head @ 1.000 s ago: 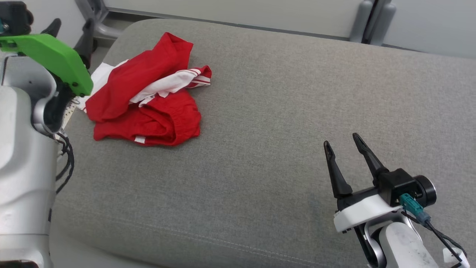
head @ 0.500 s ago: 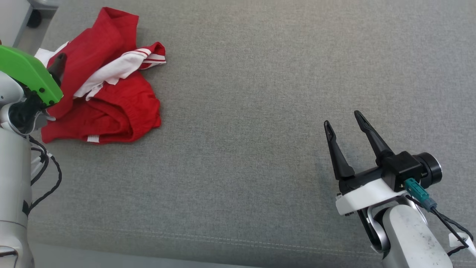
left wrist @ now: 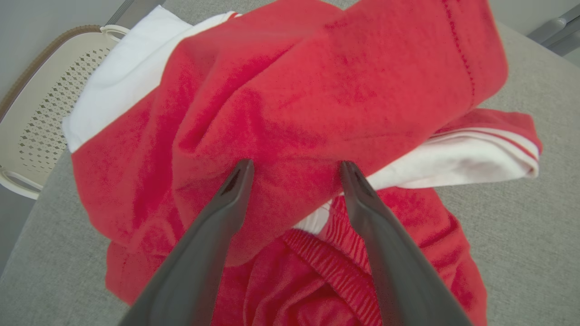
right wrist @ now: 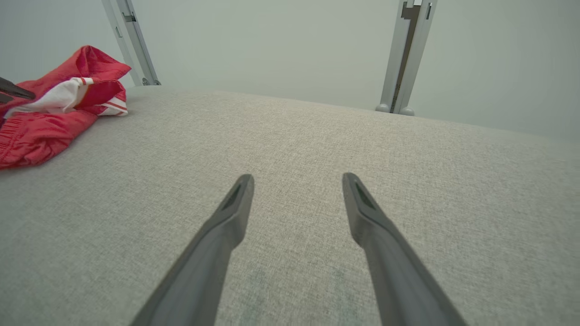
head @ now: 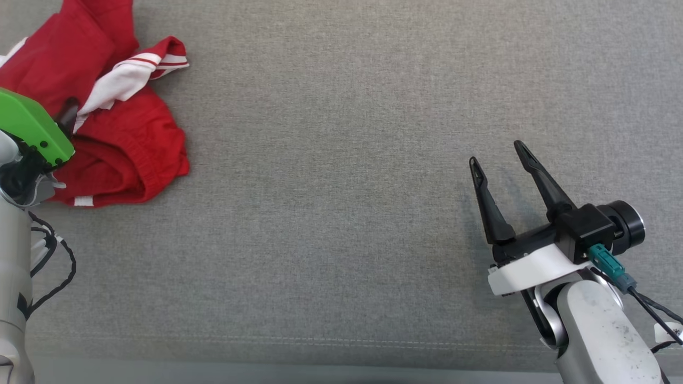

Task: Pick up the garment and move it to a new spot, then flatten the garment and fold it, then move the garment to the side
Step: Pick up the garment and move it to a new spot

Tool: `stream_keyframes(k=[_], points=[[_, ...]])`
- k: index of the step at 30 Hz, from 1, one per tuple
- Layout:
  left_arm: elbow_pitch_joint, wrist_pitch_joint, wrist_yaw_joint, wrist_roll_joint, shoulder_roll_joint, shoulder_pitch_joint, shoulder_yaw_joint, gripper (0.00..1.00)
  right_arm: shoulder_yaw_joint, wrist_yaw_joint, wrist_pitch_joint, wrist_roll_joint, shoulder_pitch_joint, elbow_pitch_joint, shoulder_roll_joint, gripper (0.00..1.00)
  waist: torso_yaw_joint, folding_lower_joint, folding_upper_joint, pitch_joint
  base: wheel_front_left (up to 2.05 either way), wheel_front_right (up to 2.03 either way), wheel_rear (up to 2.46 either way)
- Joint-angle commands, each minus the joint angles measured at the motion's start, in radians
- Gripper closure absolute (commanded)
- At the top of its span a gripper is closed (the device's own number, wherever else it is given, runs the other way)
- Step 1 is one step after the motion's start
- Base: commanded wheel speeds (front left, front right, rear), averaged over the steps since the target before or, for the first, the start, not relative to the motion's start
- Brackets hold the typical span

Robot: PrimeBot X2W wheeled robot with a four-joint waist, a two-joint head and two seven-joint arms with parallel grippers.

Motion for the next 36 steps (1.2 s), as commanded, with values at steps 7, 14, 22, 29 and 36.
stream_keyframes(k=[7, 14, 22, 29, 36], points=[[0.041, -0.075, -0.003, 0.005, 0.016, -0.033, -0.023, 1.0, -0.007, 0.0, 0.004, 0.004, -0.005, -0.017, -0.012, 0.0, -0.019, -0.0001, 0.0, 0.016, 0.0, 0.0, 0.0], [0.029, -0.165, -0.003, 0.05, 0.034, -0.065, -0.08, 1.0, -0.027, 0.0, 0.008, -0.005, 0.007, -0.021, -0.017, 0.0, -0.004, -0.0001, 0.0, -0.001, 0.0, 0.0, 0.0], [-0.017, -0.323, -0.003, 0.055, 0.024, -0.091, -0.108, 1.0, -0.026, 0.0, 0.008, -0.008, 0.013, -0.024, -0.006, 0.0, 0.008, -0.0001, 0.0, -0.03, 0.0, 0.0, 0.0], [-0.108, -0.46, 0.001, 0.039, 0.013, -0.035, -0.095, 1.0, -0.036, 0.0, 0.003, -0.001, 0.024, -0.016, 0.013, 0.0, -0.001, -0.0001, 0.0, -0.062, 0.0, 0.0, 0.0], [-0.33, -0.57, 0.06, 0.048, -0.028, 0.106, -0.093, 1.0, -0.053, 0.0, -0.003, 0.004, 0.04, -0.019, 0.037, 0.0, -0.019, -0.0001, 0.0, -0.097, 0.0, 0.0, 0.0]])
